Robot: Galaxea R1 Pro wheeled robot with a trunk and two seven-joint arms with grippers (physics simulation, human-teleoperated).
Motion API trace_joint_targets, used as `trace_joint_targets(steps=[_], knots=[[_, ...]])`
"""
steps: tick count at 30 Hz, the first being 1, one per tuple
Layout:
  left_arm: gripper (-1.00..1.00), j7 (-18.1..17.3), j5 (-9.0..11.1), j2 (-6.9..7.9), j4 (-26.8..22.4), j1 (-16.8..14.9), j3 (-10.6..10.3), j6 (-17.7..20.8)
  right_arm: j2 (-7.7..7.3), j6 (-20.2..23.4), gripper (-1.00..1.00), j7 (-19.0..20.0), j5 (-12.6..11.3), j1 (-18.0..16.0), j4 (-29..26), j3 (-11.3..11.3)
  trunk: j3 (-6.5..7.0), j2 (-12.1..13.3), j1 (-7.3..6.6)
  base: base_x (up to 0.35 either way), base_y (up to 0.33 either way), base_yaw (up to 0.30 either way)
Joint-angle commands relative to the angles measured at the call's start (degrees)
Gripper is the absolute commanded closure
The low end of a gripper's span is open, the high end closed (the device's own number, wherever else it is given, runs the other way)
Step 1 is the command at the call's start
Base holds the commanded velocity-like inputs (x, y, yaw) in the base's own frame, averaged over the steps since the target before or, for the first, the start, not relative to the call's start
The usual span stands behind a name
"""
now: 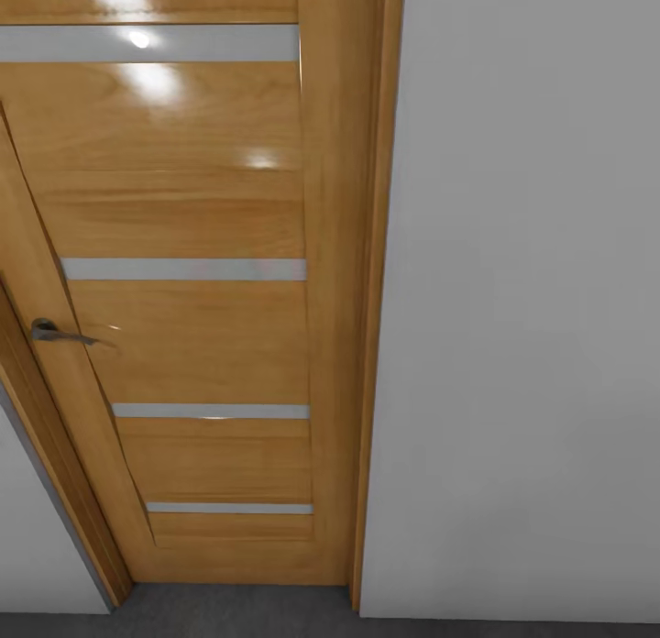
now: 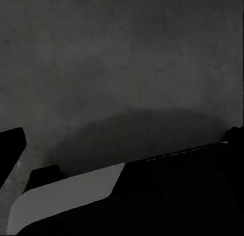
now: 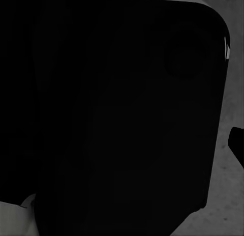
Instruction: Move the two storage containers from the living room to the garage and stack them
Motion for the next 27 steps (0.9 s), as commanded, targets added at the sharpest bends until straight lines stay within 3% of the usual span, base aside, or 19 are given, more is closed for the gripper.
trace_joint_targets(steps=[1,2,5,6,7,9,12,18,19,27], knots=[[-1.00,-0.1,-0.1,0.16,-4.3,0.6,-0.3,0.8,0.00,0.0,-1.00,0.0,0.0,0.0,0.0,0.0,-0.07,0.0,0.00,0.000,0.000,0.000],[-1.00,-0.3,0.1,0.35,-13.3,3.4,-0.2,3.8,-0.02,0.0,-1.00,0.0,0.0,0.0,-0.1,0.0,-0.07,0.0,0.00,0.000,0.000,0.000],[-1.00,-0.4,0.3,0.51,-28.7,10.0,0.0,9.0,-0.01,0.0,-1.00,0.0,0.0,0.0,-0.1,0.0,-0.07,0.0,0.00,0.000,0.000,0.000],[-1.00,-0.5,0.3,0.57,-39.3,14.5,0.2,12.0,0.00,0.0,-1.00,0.0,0.0,0.0,-0.1,0.0,-0.07,0.0,0.00,0.000,0.000,0.000],[-1.00,-0.5,0.3,0.60,-44.3,16.5,0.3,13.3,0.01,0.0,-1.00,0.0,0.0,0.0,-0.1,0.0,-0.07,0.0,0.00,0.000,0.000,0.000],[-1.00,-0.6,0.5,0.65,-59.7,22.0,1.0,18.5,0.03,0.0,-1.00,0.0,0.1,0.0,-0.2,0.0,-0.07,0.0,0.00,0.000,0.000,0.000],[-1.00,-0.7,0.7,0.67,-68.2,24.3,3.2,23.7,0.01,0.0,-1.00,0.0,0.1,0.0,-0.2,0.0,-0.07,0.0,0.00,0.000,0.000,0.000],[-1.00,-4.2,0.8,0.67,-72.9,25.4,7.0,30.9,-0.09,0.0,-1.00,0.1,0.1,0.0,-0.2,0.0,-0.07,0.0,0.00,0.000,0.000,0.000],[-1.00,-7.1,0.8,0.73,-73.7,25.0,8.3,33.6,-0.11,0.0,-1.00,0.1,0.1,0.0,-0.2,0.1,-0.07,0.0,0.00,0.000,0.000,0.000],[-1.00,-9.1,0.9,0.77,-74.1,20.8,10.4,37.1,-0.12,0.0,-1.00,0.1,0.3,0.0,-0.3,0.1,-0.07,0.0,0.00,0.000,0.000,0.000]])
